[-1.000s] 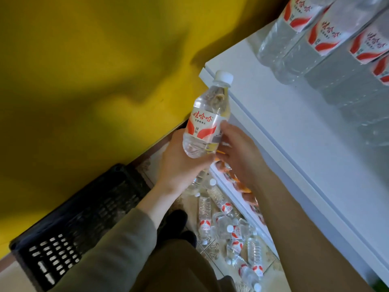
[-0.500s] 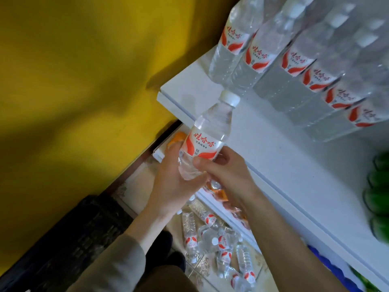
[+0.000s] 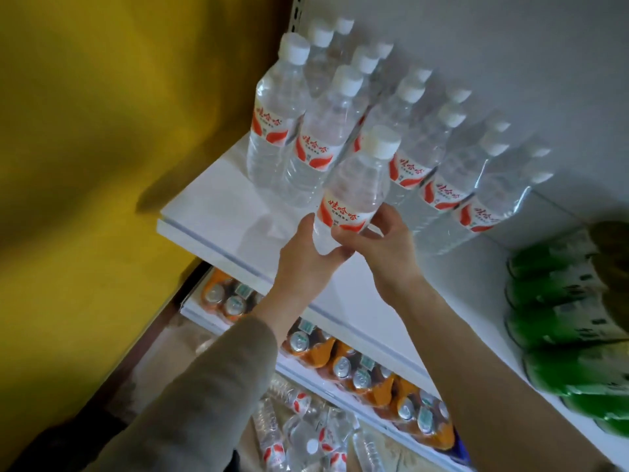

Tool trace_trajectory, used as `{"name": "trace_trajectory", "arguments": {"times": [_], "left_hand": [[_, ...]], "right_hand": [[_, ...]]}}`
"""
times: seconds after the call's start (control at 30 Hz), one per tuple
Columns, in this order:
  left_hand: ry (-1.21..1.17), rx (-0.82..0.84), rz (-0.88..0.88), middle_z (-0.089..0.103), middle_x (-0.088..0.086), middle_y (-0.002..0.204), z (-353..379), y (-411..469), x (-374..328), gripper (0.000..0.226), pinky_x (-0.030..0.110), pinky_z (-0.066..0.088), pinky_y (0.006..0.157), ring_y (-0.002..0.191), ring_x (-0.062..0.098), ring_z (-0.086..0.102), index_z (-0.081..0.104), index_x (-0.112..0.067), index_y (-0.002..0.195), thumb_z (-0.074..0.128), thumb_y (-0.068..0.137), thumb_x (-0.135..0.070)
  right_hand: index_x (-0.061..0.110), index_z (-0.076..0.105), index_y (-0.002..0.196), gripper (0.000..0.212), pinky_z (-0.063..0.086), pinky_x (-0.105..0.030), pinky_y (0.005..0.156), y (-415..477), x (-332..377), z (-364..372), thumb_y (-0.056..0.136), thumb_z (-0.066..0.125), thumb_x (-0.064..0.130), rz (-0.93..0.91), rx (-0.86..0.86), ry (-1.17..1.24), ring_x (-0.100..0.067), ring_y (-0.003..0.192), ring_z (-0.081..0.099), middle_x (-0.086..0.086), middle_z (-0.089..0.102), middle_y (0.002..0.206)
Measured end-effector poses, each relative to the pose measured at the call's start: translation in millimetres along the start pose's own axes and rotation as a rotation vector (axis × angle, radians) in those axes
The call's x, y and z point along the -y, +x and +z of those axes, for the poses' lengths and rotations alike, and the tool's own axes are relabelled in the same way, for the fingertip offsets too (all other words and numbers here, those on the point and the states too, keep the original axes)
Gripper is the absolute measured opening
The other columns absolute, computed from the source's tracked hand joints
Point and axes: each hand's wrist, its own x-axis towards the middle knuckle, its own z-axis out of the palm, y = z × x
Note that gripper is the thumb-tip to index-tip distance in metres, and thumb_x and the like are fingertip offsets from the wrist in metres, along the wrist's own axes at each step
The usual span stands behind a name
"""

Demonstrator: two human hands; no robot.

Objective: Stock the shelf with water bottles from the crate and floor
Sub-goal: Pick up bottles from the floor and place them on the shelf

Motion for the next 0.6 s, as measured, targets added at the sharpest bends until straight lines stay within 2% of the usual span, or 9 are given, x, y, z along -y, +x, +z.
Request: {"name": "trace_trajectory", "arguments": {"times": [0.1, 0.17, 0.23, 0.33, 0.43, 0.6], "left_hand": [[-0.095, 0.023, -0.047, 0.059, -0.004, 0.11, 5.4, 22.2, -4.5, 0.042, 0.027, 0.042, 0.083, 0.103, 0.017, 0.057, 0.05, -0.017, 0.123, 0.063, 0.085, -0.03], [-0.133, 0.037, -0.102, 0.055, -0.003, 0.117, 8.0, 33.6, -4.0, 0.043, 0.028, 0.041, 0.088, 0.105, 0.015, 0.052, 0.048, -0.014, 0.126, 0.059, 0.088, -0.03], [-0.131, 0.037, -0.138, 0.055, 0.002, 0.125, 12.0, 44.7, -1.1, 0.044, 0.029, 0.041, 0.093, 0.114, 0.019, 0.052, 0.048, -0.011, 0.127, 0.056, 0.089, -0.033], [-0.143, 0.021, -0.166, 0.06, 0.009, 0.117, 16.0, 54.2, -3.5, 0.036, 0.026, 0.04, 0.084, 0.107, 0.023, 0.056, 0.053, -0.008, 0.12, 0.051, 0.092, -0.031], [-0.141, 0.018, -0.191, 0.058, 0.01, 0.122, 18.9, 60.3, -4.2, 0.038, 0.029, 0.042, 0.091, 0.113, 0.025, 0.055, 0.05, -0.007, 0.123, 0.048, 0.093, -0.032], [-0.151, 0.018, -0.192, 0.056, 0.006, 0.127, 22.8, 64.9, -0.6, 0.043, 0.03, 0.042, 0.096, 0.116, 0.023, 0.053, 0.046, -0.012, 0.128, 0.047, 0.093, -0.036]], "right_hand": [[0.02, 0.055, 0.112, 0.053, 0.054, -0.023, 0.079, 22.9, -1.5, -2.7, 0.069, 0.076, -0.002, -0.046, -0.043, 0.02, -0.013, 0.098, 0.065, 0.009, 0.066, 0.103], [0.019, 0.057, 0.112, 0.051, 0.054, -0.021, 0.078, 35.3, -2.5, -4.5, 0.07, 0.075, -0.003, -0.064, -0.071, 0.031, -0.013, 0.098, 0.065, 0.007, 0.067, 0.103], [0.012, 0.056, 0.116, 0.052, 0.053, -0.013, 0.07, 44.9, -3.6, -5.9, 0.07, 0.074, -0.004, -0.059, -0.089, 0.068, -0.009, 0.095, 0.065, 0.003, 0.068, 0.105], [0.008, 0.056, 0.117, 0.05, 0.052, -0.013, 0.069, 54.8, -6.8, -6.1, 0.072, 0.072, -0.006, -0.044, -0.102, 0.122, -0.001, 0.087, 0.066, 0.003, 0.068, 0.101], [0.008, 0.056, 0.118, 0.05, 0.053, -0.012, 0.068, 61.0, -9.5, -5.9, 0.072, 0.071, -0.007, -0.062, -0.1, 0.118, 0.004, 0.081, 0.067, 0.005, 0.067, 0.099], [0.011, 0.054, 0.121, 0.052, 0.055, -0.018, 0.077, 67.6, -13.6, -8.1, 0.075, 0.071, -0.004, -0.093, -0.051, 0.057, -0.003, 0.092, 0.066, 0.005, 0.067, 0.105]]}}
